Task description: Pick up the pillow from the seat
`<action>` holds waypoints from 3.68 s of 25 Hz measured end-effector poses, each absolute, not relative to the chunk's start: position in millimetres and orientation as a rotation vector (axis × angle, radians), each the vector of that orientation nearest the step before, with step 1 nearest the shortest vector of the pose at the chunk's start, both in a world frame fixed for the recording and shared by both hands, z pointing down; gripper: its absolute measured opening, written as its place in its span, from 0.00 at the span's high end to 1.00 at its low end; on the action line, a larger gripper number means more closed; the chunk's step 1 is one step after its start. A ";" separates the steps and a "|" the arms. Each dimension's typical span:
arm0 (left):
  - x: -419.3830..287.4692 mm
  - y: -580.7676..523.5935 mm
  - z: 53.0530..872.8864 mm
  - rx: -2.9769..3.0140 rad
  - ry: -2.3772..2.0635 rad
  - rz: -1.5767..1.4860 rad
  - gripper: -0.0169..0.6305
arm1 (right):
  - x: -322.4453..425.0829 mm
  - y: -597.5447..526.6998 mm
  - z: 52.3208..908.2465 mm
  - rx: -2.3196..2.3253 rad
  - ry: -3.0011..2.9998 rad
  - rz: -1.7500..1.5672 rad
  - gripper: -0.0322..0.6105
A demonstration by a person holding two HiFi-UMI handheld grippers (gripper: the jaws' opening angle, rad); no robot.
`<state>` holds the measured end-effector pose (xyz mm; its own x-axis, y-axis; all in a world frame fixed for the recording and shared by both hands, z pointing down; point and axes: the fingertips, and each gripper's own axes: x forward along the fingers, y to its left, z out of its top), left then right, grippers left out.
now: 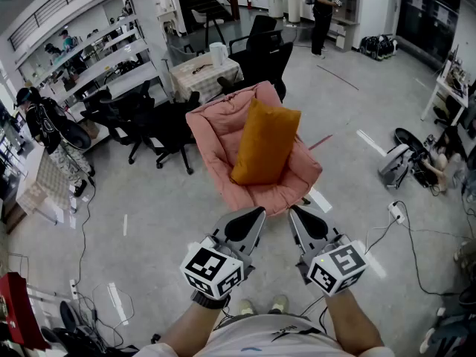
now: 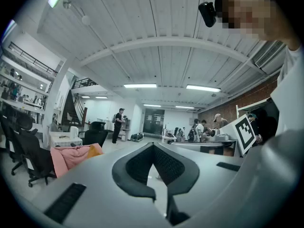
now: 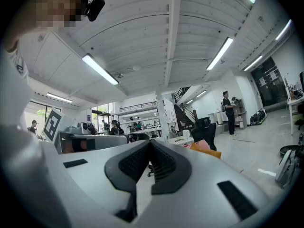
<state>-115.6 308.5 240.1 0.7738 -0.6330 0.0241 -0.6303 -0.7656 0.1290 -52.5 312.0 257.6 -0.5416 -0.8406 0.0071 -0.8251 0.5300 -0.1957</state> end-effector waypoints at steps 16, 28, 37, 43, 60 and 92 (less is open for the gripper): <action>-110.7 303.1 238.7 2.827 -1.042 -0.032 0.96 | -20.7 308.4 246.8 -1.398 2.571 -0.330 0.93; -68.8 293.3 250.4 2.809 -1.054 0.000 0.96 | 11.3 301.1 258.3 -1.357 2.600 -0.330 0.93; -48.7 269.1 254.9 2.817 -1.053 0.025 0.96 | 38.7 279.0 259.5 -1.373 2.576 -0.328 0.93; -44.5 233.3 264.0 2.807 -1.057 0.026 0.96 | 47.4 246.0 270.6 -1.397 2.575 -0.346 0.93; -56.8 9.3 311.6 2.783 -1.020 0.111 0.96 | 38.4 30.5 311.5 -1.498 2.537 -0.450 0.93; -41.0 -339.5 415.5 2.582 -1.344 0.252 0.96 | 146.1 -336.2 451.7 -1.536 2.471 -0.796 0.86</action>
